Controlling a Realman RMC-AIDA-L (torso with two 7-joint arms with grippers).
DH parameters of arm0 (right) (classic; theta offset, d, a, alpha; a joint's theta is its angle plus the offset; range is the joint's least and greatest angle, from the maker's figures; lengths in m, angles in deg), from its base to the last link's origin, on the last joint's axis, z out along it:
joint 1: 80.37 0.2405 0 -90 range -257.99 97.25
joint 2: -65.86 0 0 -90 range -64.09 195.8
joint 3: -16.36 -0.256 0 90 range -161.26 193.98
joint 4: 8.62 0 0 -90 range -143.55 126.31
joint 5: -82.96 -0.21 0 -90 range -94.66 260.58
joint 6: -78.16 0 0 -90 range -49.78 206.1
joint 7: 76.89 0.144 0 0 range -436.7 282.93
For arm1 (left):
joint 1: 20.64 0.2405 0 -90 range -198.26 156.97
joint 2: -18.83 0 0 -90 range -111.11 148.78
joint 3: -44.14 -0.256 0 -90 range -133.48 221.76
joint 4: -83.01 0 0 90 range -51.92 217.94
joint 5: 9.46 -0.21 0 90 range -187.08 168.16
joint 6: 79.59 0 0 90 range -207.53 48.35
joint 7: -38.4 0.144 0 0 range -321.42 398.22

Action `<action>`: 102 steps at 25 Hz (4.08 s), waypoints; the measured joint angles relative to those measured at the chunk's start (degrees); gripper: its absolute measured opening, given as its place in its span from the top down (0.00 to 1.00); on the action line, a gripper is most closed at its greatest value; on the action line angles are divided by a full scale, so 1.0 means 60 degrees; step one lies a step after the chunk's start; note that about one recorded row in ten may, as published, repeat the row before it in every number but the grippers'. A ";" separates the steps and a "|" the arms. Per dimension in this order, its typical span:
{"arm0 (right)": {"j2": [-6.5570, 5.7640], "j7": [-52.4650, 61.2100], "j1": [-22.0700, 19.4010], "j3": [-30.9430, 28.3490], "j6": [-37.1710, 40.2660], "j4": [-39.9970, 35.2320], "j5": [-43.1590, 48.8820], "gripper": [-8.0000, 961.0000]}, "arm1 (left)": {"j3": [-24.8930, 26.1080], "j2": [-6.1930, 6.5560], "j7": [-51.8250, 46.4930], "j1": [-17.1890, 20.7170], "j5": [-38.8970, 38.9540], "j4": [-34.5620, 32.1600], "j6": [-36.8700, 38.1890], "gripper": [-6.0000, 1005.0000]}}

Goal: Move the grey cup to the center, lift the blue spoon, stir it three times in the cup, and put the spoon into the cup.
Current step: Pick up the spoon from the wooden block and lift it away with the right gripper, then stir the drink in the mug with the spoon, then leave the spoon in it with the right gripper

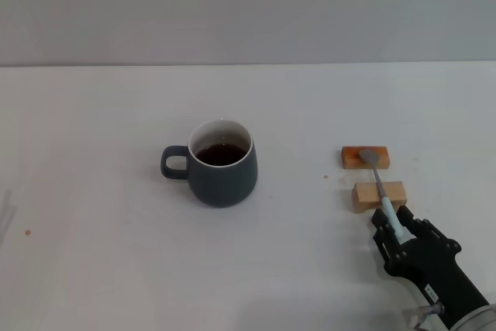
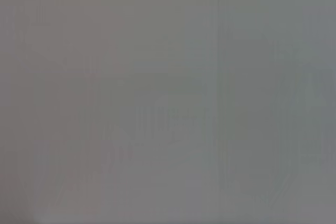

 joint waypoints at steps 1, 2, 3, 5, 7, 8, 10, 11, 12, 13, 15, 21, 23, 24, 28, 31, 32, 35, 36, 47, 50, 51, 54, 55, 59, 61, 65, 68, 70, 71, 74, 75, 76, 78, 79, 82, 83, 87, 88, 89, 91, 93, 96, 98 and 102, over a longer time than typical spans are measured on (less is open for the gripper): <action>0.0000 0.0034 0.0000 -0.0006 -0.0013 -0.0003 -0.0005 0.60 | -0.0001 0.0000 0.0000 0.0000 0.0000 0.0000 -0.0004 0.15; -0.0002 0.0151 0.0004 -0.0013 -0.0070 -0.0005 -0.0063 0.60 | -0.0001 0.0000 0.0000 0.0004 0.0001 0.0000 -0.0009 0.15; -0.0002 0.0151 0.0004 -0.0013 -0.0070 -0.0005 -0.0063 0.61 | -0.0001 0.0000 0.0000 0.0004 0.0001 0.0000 -0.0009 0.15; -0.0011 0.0322 0.0035 -0.0017 -0.0130 -0.0004 -0.0124 0.61 | -0.0001 0.0000 0.0000 0.0017 0.0010 0.0000 -0.0010 0.15; -0.0014 0.0501 0.0066 -0.0017 -0.0149 -0.0026 -0.0139 0.62 | -0.0001 0.0000 0.0001 0.0028 0.0027 0.0000 -0.0009 0.15; -0.0014 0.0501 0.0066 -0.0017 -0.0149 -0.0026 -0.0139 0.65 | -0.0001 0.0000 0.0001 0.0028 0.0027 0.0000 -0.0009 0.15; -0.0014 0.0528 0.0069 -0.0009 -0.0149 -0.0037 -0.0142 0.72 | -0.0001 0.0000 0.0001 0.0035 0.0031 0.0000 -0.0009 0.15; -0.0015 0.0528 0.0061 0.0004 -0.0132 -0.0035 -0.0143 0.75 | 0.0000 0.0000 0.0000 0.0039 0.0031 0.0000 -0.0009 0.15; -0.0015 0.0521 0.0028 0.0044 -0.0031 -0.0013 -0.0143 0.79 | 0.0000 0.0000 0.0000 0.0041 0.0031 0.0000 -0.0003 0.15; -0.0015 0.0521 0.0028 0.0044 -0.0031 -0.0013 -0.0143 0.81 | 0.0000 0.0000 0.0000 0.0041 0.0031 0.0000 -0.0003 0.15; -0.0015 0.0478 -0.0004 0.0095 0.0125 0.0017 -0.0080 0.82 | -0.0001 -0.0001 0.0000 0.0043 0.0031 0.0000 0.0003 0.15; -0.0059 0.0473 -0.0042 0.0326 0.0691 0.0313 0.0015 0.83 | -0.0001 -0.0013 0.0000 0.0050 0.0030 0.0000 0.0005 0.15; -0.0110 0.0471 0.0007 0.0346 0.0762 0.0586 0.0071 0.83 | 0.0000 -0.0015 0.0001 0.0056 0.0023 0.0000 0.0004 0.15; -0.0152 0.0464 0.0068 0.0348 0.0753 0.0729 0.0091 0.83 | 0.0000 -0.0015 0.0000 0.0057 0.0019 -0.0001 -0.0005 0.15; -0.0343 -0.0198 0.0453 0.0336 0.0479 0.1537 0.0153 0.83 | 0.0000 -0.0016 0.0001 0.0058 -0.0008 0.0001 -0.0002 0.15; -0.0527 -0.1552 0.0663 0.0040 -0.0254 0.2565 0.0200 0.83 | 0.0000 -0.0016 0.0001 0.0060 -0.0005 -0.0001 -0.0003 0.15; -0.0626 -0.1812 0.0728 -0.0122 -0.0580 0.2943 0.0208 0.83 | 0.0000 -0.0016 0.0001 0.0060 -0.0005 -0.0001 -0.0003 0.15; -0.0978 -0.2628 0.0939 -0.0679 -0.1691 0.4179 0.0235 0.83 | -0.0001 -0.0027 0.0001 0.0059 -0.0013 0.0003 0.0006 0.15; -0.1064 -0.2950 0.0974 -0.0799 -0.1953 0.4572 0.0237 0.83 | -0.0014 -0.0029 0.0001 0.0059 -0.0016 0.0006 0.0014 0.15; -0.0922 -0.7415 -0.0267 -0.4376 -0.8027 0.8950 0.0248 0.83 | -0.0038 -0.0046 0.0001 0.0085 -0.0016 0.0089 0.0056 0.15; -0.0671 -0.7617 -0.0382 -0.5622 -1.0427 0.9667 0.0333 0.83 | -0.0035 -0.0045 0.0001 0.0078 -0.0016 0.0099 0.0059 0.15; -0.0671 -0.7617 -0.0382 -0.5622 -1.0427 0.9667 0.0333 0.83 | -0.0037 -0.0045 0.0001 0.0072 -0.0016 0.0101 0.0060 0.15; -0.0246 -0.7628 -0.0381 -0.6891 -1.2779 1.0178 0.0823 0.83 | -0.0045 -0.0050 0.0000 0.0042 -0.0023 0.0103 0.0043 0.15; -0.0121 -0.7552 -0.0347 -0.7231 -1.3428 1.0357 0.1061 0.83 | -0.0048 -0.0050 0.0001 0.0028 -0.0028 0.0104 0.0029 0.15; -0.0098 -0.6166 0.0257 -0.8222 -1.5437 1.1112 0.2074 0.83 | -0.0073 -0.0054 0.0000 0.0015 -0.0040 0.0139 -0.0002 0.15; -0.0105 -0.5208 0.0687 -0.8652 -1.6483 1.1453 0.2895 0.83 | -0.0073 -0.0055 0.0001 0.0016 -0.0041 0.0140 -0.0004 0.15; -0.0081 -0.3861 0.1433 -0.9076 -1.8335 1.2224 0.4652 0.83 | -0.0086 -0.0069 0.0001 0.0007 -0.0045 0.0146 -0.0007 0.15; -0.0103 -0.2974 0.2076 -0.9372 -1.9784 1.2892 0.5706 0.83 | -0.0088 -0.0074 0.0001 0.0006 -0.0046 0.0147 -0.0003 0.15; -0.0094 -0.2763 0.2365 -0.9615 -2.0605 1.3254 0.6009 0.83 | -0.0089 -0.0075 0.0001 0.0002 -0.0046 0.0147 -0.0007 0.15; -0.0087 -0.2727 0.2473 -0.9734 -2.0906 1.3365 0.6066 0.83 | -0.0089 -0.0075 0.0001 0.0002 -0.0046 0.0147 -0.0006 0.15; -0.0077 -0.2554 0.2751 -1.0035 -2.1662 1.3601 0.6073 0.83 | -0.0089 -0.0074 0.0000 0.0019 -0.0046 0.0150 0.0038 0.15; -0.0078 -0.2483 0.2820 -1.0112 -2.1859 1.3671 0.6048 0.83 | -0.0089 -0.0074 0.0000 0.0019 -0.0046 0.0150 0.0038 0.15; -0.0080 -0.2430 0.2863 -1.0169 -2.2017 1.3733 0.6022 0.83 | -0.0089 -0.0074 0.0000 0.0019 -0.0046 0.0150 0.0038 0.15; -0.0081 -0.2313 0.2935 -1.0249 -2.2381 1.3884 0.6019 0.83 | -0.0088 -0.0068 0.0000 0.0090 -0.0047 0.0228 0.0186 0.15; -0.0080 -0.2267 0.2956 -1.0273 -2.2531 1.3936 0.6025 0.83 | -0.0088 -0.0068 0.0000 0.0090 -0.0047 0.0228 0.0186 0.15; -0.0076 -0.2104 0.3048 -1.0354 -2.3021 1.4014 0.6029 0.83 | -0.0091 -0.0065 0.0001 0.0095 -0.0050 0.0234 0.0215 0.15; -0.0075 -0.2054 0.3068 -1.0371 -2.3165 1.4026 0.6036 0.83 | -0.0104 -0.0062 0.0001 0.0107 -0.0058 0.0235 0.0230 0.15; -0.0065 -0.1920 0.3104 -1.0541 -2.3680 1.4134 0.6069 0.83 | -0.0104 -0.0059 0.0000 0.0110 -0.0061 0.0235 0.0231 0.15; -0.0063 -0.1899 0.3103 -1.0586 -2.3756 1.4154 0.6070 0.83 | -0.0103 -0.0059 0.0001 0.0103 -0.0061 0.0234 0.0231 0.15; -0.0062 -0.1869 0.3096 -1.0632 -2.3818 1.4166 0.6071 0.83 | -0.0103 -0.0059 0.0001 0.0093 -0.0061 0.0234 0.0226 0.15; -0.0063 -0.1831 0.3064 -1.0714 -2.3893 1.4146 0.6079 0.83 | -0.0103 -0.0059 0.0001 0.0090 -0.0061 0.0227 0.0217 0.15; -0.0066 -0.1823 0.3037 -1.0767 -2.3911 1.4041 0.6106 0.83 | -0.0103 -0.0055 0.0001 0.0089 -0.0061 0.0224 0.0211 0.15; -0.0068 -0.1825 0.3012 -1.0745 -2.3785 1.3669 0.6195 0.83 | -0.0103 -0.0047 0.0001 0.0105 -0.0060 0.0228 0.0214 0.15; -0.0062 -0.1841 0.2999 -1.0645 -2.3624 1.3343 0.6214 0.83 | -0.0103 -0.0044 0.0001 0.0109 -0.0059 0.0226 0.0228 0.15; -0.0058 -0.1906 0.2987 -1.0504 -2.3316 1.2848 0.6215 0.83 | -0.0103 -0.0044 0.0001 0.0116 -0.0059 0.0204 0.0231 0.15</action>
